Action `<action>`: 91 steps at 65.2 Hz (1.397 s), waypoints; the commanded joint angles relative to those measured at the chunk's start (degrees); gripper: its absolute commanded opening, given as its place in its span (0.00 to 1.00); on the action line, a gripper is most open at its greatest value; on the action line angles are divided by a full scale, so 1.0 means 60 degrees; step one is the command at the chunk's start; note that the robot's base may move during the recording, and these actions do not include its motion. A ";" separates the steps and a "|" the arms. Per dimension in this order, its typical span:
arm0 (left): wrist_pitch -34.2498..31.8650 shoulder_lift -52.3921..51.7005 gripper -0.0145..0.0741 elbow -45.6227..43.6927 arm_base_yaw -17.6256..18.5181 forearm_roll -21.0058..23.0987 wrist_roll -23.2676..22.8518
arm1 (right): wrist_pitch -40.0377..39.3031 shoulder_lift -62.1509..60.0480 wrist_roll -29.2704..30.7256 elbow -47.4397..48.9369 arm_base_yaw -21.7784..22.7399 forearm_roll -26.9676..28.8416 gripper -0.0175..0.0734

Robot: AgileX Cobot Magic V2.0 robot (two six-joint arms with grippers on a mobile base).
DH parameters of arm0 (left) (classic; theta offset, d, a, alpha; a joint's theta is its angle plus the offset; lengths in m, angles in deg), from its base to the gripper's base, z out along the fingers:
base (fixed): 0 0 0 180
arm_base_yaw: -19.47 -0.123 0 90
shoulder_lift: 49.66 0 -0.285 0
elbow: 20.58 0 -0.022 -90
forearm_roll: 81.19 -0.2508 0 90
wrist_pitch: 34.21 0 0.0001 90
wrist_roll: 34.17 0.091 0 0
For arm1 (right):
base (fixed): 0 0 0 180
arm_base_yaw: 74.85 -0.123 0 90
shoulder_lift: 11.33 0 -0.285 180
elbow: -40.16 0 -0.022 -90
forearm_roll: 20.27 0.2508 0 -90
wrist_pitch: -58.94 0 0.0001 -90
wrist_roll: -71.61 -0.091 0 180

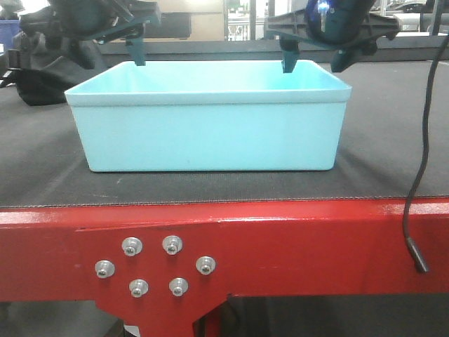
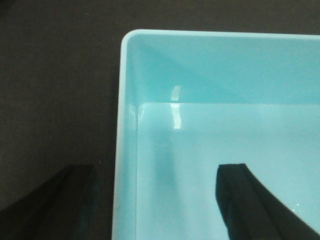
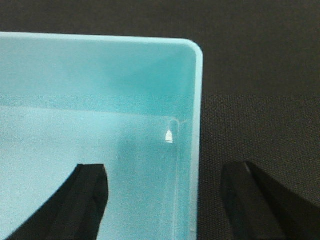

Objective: Fetch blue bin and place on conveyor start
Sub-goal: 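Open both grippers and lift them away from the bin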

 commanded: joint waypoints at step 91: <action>-0.4607 -1.0105 0.04 0.8723 -0.0081 0.0759 0.0086 | -0.4704 -0.9499 0.0190 -0.7765 -0.0008 -0.0588 0.01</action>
